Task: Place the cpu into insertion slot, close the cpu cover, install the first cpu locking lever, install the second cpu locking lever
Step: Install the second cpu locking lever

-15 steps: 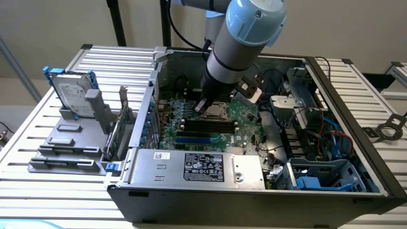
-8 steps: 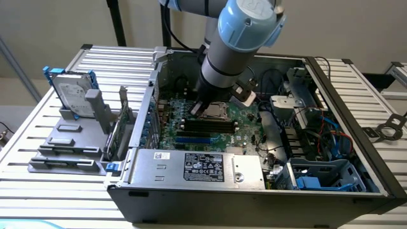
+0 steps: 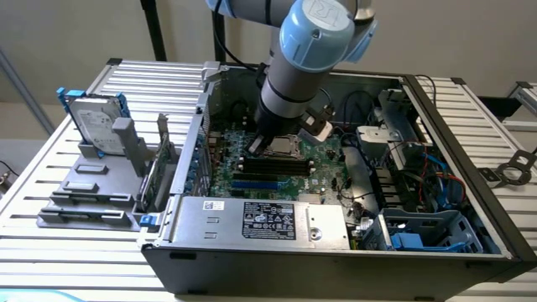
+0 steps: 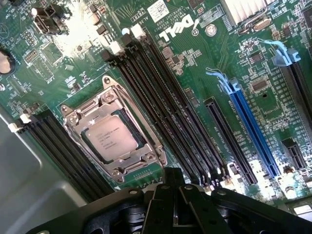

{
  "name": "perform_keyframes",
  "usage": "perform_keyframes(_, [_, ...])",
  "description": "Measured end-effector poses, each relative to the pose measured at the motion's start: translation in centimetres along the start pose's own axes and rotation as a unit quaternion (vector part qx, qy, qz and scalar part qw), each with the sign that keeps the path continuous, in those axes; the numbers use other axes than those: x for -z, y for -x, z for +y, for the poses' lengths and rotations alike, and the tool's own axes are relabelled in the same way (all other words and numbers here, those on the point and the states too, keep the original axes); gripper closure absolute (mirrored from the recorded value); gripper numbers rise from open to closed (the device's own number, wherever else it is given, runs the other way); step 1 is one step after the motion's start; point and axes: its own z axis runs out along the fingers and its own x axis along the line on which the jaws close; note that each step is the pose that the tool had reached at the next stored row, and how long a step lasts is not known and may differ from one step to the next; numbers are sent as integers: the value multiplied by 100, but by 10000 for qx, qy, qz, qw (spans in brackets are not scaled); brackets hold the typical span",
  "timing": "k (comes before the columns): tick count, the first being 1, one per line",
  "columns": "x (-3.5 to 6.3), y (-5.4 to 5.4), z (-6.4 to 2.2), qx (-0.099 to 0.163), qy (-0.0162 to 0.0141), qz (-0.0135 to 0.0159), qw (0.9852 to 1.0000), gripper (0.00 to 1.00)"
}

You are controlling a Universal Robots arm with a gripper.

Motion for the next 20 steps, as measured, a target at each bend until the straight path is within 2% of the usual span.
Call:
perform_keyframes(3, [-31, -7, -9, 10, 27, 17, 10000, 89])
perform_keyframes(9, [-104, -2, -10, 40, 114, 70, 9999, 89])
perform_keyframes(11, [-119, 5, -13, 47, 132, 81, 9999, 89])
perform_keyframes(14, [-138, 16, -22, 54, 143, 92, 9998, 89])
perform_keyframes(17, [-157, 25, -24, 60, 139, 107, 9998, 89])
perform_keyframes(20, [-173, 29, -22, 75, 118, 159, 9998, 89])
